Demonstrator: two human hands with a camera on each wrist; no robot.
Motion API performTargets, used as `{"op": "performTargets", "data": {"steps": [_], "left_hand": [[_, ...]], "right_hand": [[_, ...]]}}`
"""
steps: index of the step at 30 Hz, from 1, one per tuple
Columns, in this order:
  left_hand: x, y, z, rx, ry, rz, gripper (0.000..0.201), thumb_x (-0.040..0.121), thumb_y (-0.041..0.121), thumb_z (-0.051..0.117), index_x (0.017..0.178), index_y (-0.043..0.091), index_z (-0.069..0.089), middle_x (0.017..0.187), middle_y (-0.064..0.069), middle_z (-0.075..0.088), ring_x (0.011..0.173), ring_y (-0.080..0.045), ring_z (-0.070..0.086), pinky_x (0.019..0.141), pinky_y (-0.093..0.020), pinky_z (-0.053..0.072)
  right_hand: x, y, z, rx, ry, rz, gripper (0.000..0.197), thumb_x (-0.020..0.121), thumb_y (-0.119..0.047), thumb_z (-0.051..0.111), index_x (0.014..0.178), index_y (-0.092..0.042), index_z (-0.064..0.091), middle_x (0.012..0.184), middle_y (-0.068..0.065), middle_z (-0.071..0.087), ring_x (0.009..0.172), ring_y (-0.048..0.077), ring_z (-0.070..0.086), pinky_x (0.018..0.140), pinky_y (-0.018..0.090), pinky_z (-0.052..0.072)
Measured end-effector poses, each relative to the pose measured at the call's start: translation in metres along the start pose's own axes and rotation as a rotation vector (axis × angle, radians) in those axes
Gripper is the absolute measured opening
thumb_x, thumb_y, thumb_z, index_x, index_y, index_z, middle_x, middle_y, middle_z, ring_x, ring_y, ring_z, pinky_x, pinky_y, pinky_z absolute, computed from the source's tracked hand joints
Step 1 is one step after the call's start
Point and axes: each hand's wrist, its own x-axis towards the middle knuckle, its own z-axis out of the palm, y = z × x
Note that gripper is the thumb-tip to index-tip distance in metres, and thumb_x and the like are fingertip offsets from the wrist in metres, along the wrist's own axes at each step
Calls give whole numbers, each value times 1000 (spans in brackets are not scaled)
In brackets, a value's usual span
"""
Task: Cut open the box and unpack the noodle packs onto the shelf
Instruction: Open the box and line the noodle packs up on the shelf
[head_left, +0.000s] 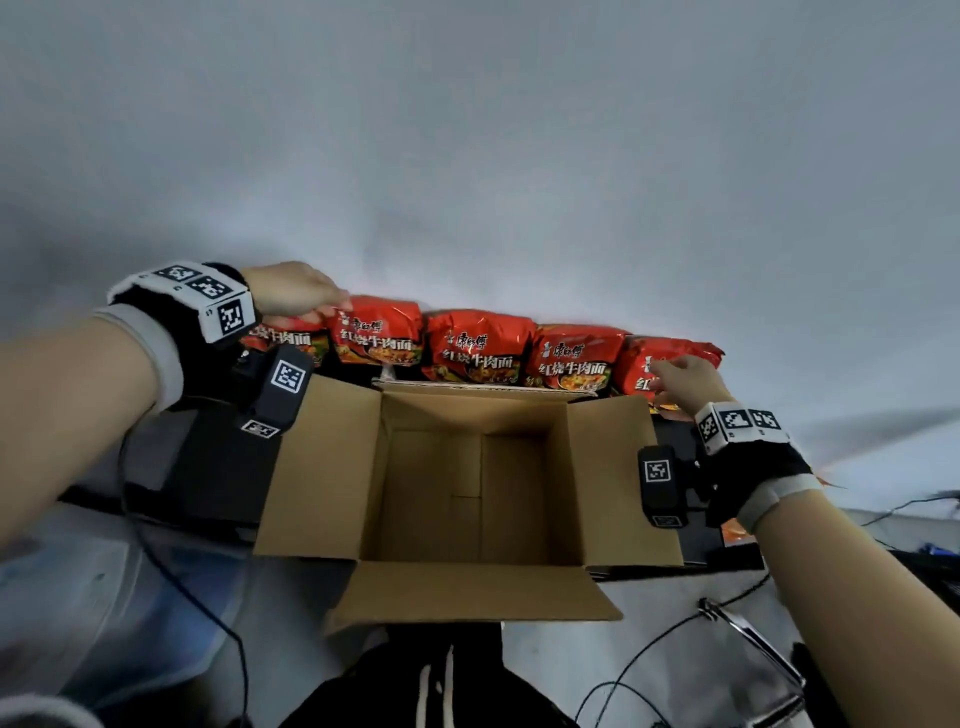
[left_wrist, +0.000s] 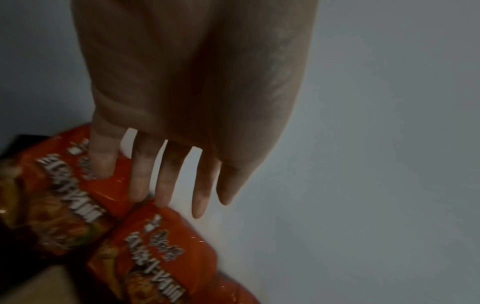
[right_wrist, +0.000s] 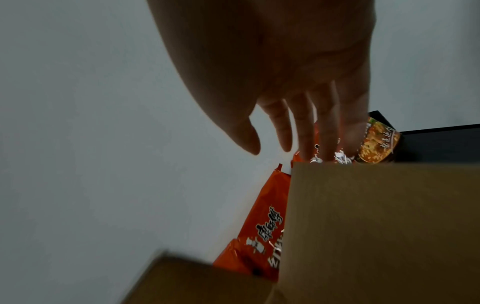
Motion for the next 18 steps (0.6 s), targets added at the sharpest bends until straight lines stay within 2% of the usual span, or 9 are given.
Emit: {"op": "performTargets", "data": {"steps": [3, 5, 8, 10, 11, 13, 14, 17, 18], "left_hand": [[-15, -43, -10, -22, -7, -72, 45, 96, 40, 42, 133, 14, 47, 139, -12, 51, 125, -30, 51, 92, -38, 44], [-24, -65, -4, -70, -79, -119, 53, 96, 44, 40, 140, 15, 37, 141, -15, 48, 121, -33, 54, 94, -41, 45], [-34, -83, 13, -152, -171, -148, 67, 93, 51, 40, 147, 14, 26, 143, -25, 43, 103, -38, 63, 92, -45, 49], [-40, -90, 24, -204, -220, -157, 73, 92, 50, 44, 146, 5, 27, 141, -31, 42, 94, -38, 67, 87, -46, 55], [-43, -90, 28, -221, -242, -157, 71, 92, 48, 45, 142, -1, 33, 138, -32, 45, 90, -37, 68, 81, -41, 59], [-51, -86, 36, -235, -280, -137, 57, 94, 39, 48, 130, -5, 48, 129, -30, 55, 83, -32, 69, 61, -28, 61], [-53, -84, 38, -217, -293, -117, 50, 95, 35, 49, 124, -5, 54, 123, -28, 60, 81, -30, 69, 58, -25, 60], [-61, -76, 45, -153, -302, -46, 34, 95, 31, 50, 104, 1, 63, 108, -21, 69, 82, -28, 70, 70, -28, 58], [-64, -72, 47, -148, -298, -31, 31, 95, 31, 50, 97, 4, 64, 103, -18, 70, 81, -27, 69, 72, -29, 57]], "right_hand": [[-26, -8, 16, -67, -30, 30, 51, 92, -41, 46, 123, -1, 50, 111, 16, 58, 106, 36, 61, 87, 49, 53], [-38, -3, 23, -93, -50, 43, 67, 91, -53, 37, 130, 1, 47, 124, 20, 57, 111, 40, 59, 94, 54, 49], [-48, 10, 27, -185, -62, 66, 88, 82, -68, 30, 133, 2, 46, 134, 25, 52, 119, 41, 53, 102, 53, 43], [-62, 14, 28, -219, -81, 90, 85, 84, -65, 35, 133, 3, 46, 135, 24, 51, 120, 40, 53, 103, 51, 43], [-70, 14, 29, -230, -101, 88, 76, 88, -59, 40, 131, 3, 48, 132, 23, 53, 118, 38, 54, 102, 50, 44], [-80, 15, 29, -239, -150, 54, 59, 89, -48, 48, 123, 0, 54, 122, 19, 62, 108, 33, 61, 95, 48, 50], [-85, 12, 29, -246, -181, 24, 53, 90, -44, 50, 120, -1, 55, 114, 17, 65, 101, 30, 64, 89, 46, 54], [-102, -3, 30, -300, -286, -74, 40, 91, -41, 52, 109, -5, 57, 90, 7, 67, 75, 18, 67, 61, 26, 55], [-106, -9, 30, -342, -311, -102, 40, 90, -44, 52, 104, -7, 58, 88, 7, 68, 71, 16, 67, 57, 22, 53]]}}
